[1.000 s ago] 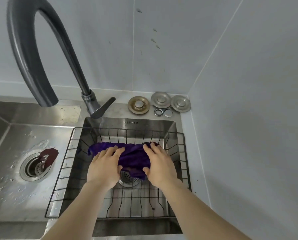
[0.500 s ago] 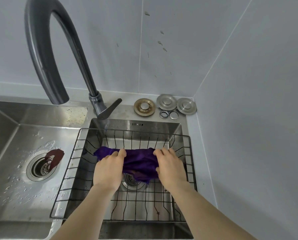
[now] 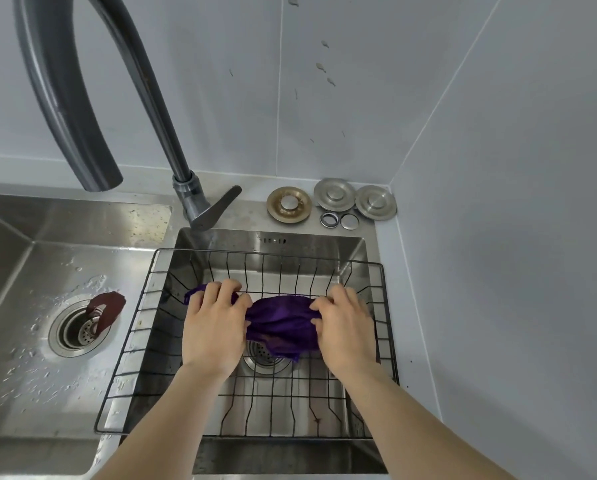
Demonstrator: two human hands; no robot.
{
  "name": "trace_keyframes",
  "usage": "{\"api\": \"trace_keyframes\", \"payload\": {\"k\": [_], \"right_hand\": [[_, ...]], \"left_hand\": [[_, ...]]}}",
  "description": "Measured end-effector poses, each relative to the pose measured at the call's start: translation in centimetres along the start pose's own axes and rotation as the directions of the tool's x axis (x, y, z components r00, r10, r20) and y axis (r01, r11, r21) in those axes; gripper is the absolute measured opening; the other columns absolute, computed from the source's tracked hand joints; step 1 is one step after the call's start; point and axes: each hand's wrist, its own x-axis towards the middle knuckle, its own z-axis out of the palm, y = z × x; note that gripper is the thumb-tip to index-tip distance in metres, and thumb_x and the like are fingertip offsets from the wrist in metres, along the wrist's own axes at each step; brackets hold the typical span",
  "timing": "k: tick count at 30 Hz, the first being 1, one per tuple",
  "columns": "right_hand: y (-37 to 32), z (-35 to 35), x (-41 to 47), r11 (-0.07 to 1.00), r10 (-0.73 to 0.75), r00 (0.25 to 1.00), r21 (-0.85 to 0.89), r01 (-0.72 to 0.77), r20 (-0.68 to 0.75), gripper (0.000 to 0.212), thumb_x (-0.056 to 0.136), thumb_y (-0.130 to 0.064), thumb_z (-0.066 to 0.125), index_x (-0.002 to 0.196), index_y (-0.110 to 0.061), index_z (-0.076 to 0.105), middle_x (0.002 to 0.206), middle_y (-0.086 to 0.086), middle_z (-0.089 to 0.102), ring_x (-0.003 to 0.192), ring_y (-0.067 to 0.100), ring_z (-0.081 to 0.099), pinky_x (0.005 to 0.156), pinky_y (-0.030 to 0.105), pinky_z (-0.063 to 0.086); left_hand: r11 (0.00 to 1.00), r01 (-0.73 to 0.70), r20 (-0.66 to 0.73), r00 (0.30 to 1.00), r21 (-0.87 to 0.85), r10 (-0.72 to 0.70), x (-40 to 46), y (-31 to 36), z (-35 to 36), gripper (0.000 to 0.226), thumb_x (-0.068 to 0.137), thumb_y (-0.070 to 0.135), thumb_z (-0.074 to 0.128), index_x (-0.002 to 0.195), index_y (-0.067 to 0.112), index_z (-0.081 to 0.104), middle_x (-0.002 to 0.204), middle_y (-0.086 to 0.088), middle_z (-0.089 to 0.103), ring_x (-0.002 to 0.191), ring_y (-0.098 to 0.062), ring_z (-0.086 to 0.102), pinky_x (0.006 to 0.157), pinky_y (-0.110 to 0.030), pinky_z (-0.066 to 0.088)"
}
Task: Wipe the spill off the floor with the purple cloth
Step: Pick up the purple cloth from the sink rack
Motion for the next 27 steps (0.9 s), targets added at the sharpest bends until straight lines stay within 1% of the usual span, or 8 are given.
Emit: {"api": "trace_keyframes", "payload": {"k": [3, 5, 7, 10, 16, 20, 23, 27], "right_hand": [[-0.2, -2.2, 0.2, 0.995, -0.056, 0.998, 0.078, 0.055, 0.005, 0.025, 0.086, -0.02, 0.077, 0.111, -0.021, 0.073, 0.112, -0.002, 0.064, 0.11, 0.02, 0.055, 0.093, 0.039, 0.053], [-0.5, -4.1, 0.2, 0.989, -0.059, 0.997, 0.14, 0.052, 0.046, 0.025, 0.091, -0.02, 0.072, 0.116, -0.021, 0.071, 0.114, -0.004, 0.068, 0.111, 0.018, 0.058, 0.098, 0.038, 0.05], [-1.3, -6.1, -0.3, 0.982, -0.028, 0.998, 0.189, 0.017, 0.059, 0.025, 0.093, -0.02, 0.07, 0.117, -0.023, 0.071, 0.113, -0.005, 0.072, 0.108, 0.016, 0.061, 0.096, 0.035, 0.052], [-3.1, -9.6, -2.2, 0.978, 0.004, 0.999, 0.207, -0.012, 0.04, 0.025, 0.096, -0.02, 0.066, 0.119, -0.027, 0.071, 0.113, -0.008, 0.072, 0.107, 0.015, 0.063, 0.091, 0.035, 0.053], [-8.3, -17.5, -9.0, 0.977, 0.048, 0.993, 0.212, -0.024, -0.109, 0.022, 0.097, -0.02, 0.062, 0.116, -0.029, 0.07, 0.11, -0.01, 0.073, 0.103, 0.014, 0.064, 0.082, 0.026, 0.049], [-12.2, -22.7, -16.1, 0.97, 0.06, 0.971, 0.242, -0.003, -0.229, 0.023, 0.095, -0.016, 0.061, 0.11, -0.03, 0.071, 0.108, -0.008, 0.073, 0.102, 0.02, 0.064, 0.084, 0.038, 0.054], [-14.6, -25.5, -22.0, 0.967, 0.072, 0.954, 0.254, 0.004, -0.29, 0.024, 0.095, -0.016, 0.061, 0.11, -0.03, 0.072, 0.107, -0.007, 0.074, 0.1, 0.021, 0.066, 0.081, 0.036, 0.054], [-17.1, -27.9, -28.6, 0.973, 0.061, 0.958, 0.231, 0.006, -0.28, 0.026, 0.098, -0.018, 0.058, 0.116, -0.032, 0.071, 0.112, -0.006, 0.074, 0.103, 0.023, 0.066, 0.082, 0.037, 0.054]], "left_hand": [[1.0, 0.011, 0.016, 1.0, -0.001, -0.011, -0.1, 0.0, -1.6, 0.027, 0.073, 0.023, 0.083, 0.096, 0.023, 0.07, 0.096, 0.003, 0.069, 0.092, -0.028, 0.062, 0.083, -0.044, 0.049], [0.999, 0.031, 0.007, 1.0, -0.009, -0.031, -0.3, -0.1, -3.4, 0.025, 0.075, 0.025, 0.082, 0.096, 0.025, 0.069, 0.091, 0.005, 0.069, 0.088, -0.027, 0.064, 0.081, -0.043, 0.049], [0.999, 0.041, -0.008, 0.999, -0.023, -0.042, -0.6, -0.2, -5.7, 0.024, 0.077, 0.025, 0.08, 0.098, 0.026, 0.069, 0.091, 0.005, 0.071, 0.087, -0.026, 0.065, 0.082, -0.043, 0.049], [0.999, 0.04, -0.035, 0.999, -0.034, -0.042, -1.8, -0.6, -9.8, 0.027, 0.079, 0.026, 0.08, 0.103, 0.029, 0.069, 0.093, 0.006, 0.073, 0.089, -0.025, 0.066, 0.084, -0.042, 0.05], [0.995, -0.021, -0.13, 0.991, -0.099, 0.008, -7.9, -1.7, -19.3, 0.02, 0.089, 0.032, 0.069, 0.109, 0.032, 0.065, 0.099, 0.01, 0.071, 0.096, -0.021, 0.066, 0.088, -0.038, 0.047], [0.988, -0.074, -0.187, 0.981, -0.137, 0.048, -13.8, -2.5, -26.0, 0.021, 0.092, 0.035, 0.065, 0.113, 0.033, 0.063, 0.103, 0.01, 0.072, 0.097, -0.021, 0.066, 0.09, -0.038, 0.048], [0.981, -0.123, -0.183, 0.979, -0.148, 0.094, -18.8, -3.1, -30.5, 0.022, 0.095, 0.037, 0.06, 0.116, 0.034, 0.062, 0.107, 0.01, 0.07, 0.103, -0.021, 0.062, 0.094, -0.038, 0.046], [0.976, -0.133, -0.195, 0.976, -0.171, 0.099, -24.6, -3.9, -34.7, 0.021, 0.094, 0.038, 0.062, 0.115, 0.035, 0.062, 0.108, 0.011, 0.07, 0.102, -0.022, 0.06, 0.091, -0.04, 0.046]]}}
